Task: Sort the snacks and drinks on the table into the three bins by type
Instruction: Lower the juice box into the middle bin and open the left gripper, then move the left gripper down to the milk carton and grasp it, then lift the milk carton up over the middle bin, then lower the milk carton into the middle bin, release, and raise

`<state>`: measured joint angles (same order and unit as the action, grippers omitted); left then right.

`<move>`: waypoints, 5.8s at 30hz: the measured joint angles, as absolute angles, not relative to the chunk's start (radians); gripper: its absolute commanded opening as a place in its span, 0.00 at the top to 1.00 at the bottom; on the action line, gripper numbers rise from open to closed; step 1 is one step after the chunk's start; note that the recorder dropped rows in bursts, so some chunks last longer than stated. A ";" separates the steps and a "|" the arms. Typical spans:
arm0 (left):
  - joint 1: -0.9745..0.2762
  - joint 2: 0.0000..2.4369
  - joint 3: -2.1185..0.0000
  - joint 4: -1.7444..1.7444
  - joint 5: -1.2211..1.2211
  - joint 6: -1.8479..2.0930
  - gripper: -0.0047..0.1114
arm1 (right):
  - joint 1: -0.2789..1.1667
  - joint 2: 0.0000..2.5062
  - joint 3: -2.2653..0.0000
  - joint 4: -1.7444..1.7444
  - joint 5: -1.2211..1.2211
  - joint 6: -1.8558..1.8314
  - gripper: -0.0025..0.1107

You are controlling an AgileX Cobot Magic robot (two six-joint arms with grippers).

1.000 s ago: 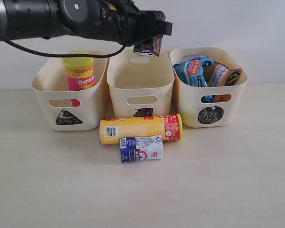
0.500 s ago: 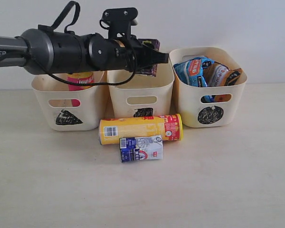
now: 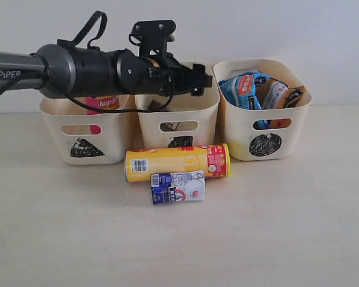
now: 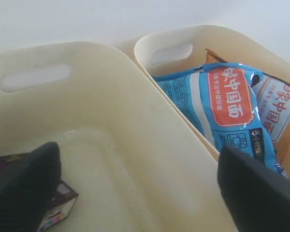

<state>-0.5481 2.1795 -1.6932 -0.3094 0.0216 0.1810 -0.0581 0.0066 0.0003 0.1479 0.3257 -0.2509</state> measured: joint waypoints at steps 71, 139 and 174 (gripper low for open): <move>-0.648 2.134 -1.543 -0.175 0.728 1.119 0.29 | -0.058 0.007 0.000 0.148 0.327 -0.251 0.98; -0.648 1.763 -1.535 -0.206 0.604 0.401 0.92 | -0.058 0.007 0.000 0.148 0.327 -0.251 0.98; -0.553 2.123 -1.638 -0.243 -0.108 0.029 0.27 | -0.058 0.007 0.000 0.148 0.325 -0.251 0.98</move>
<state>-0.5532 2.1234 -1.6384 -0.2425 -0.1080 0.0293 -0.0581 0.0066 0.0003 0.1479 0.3250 -0.2509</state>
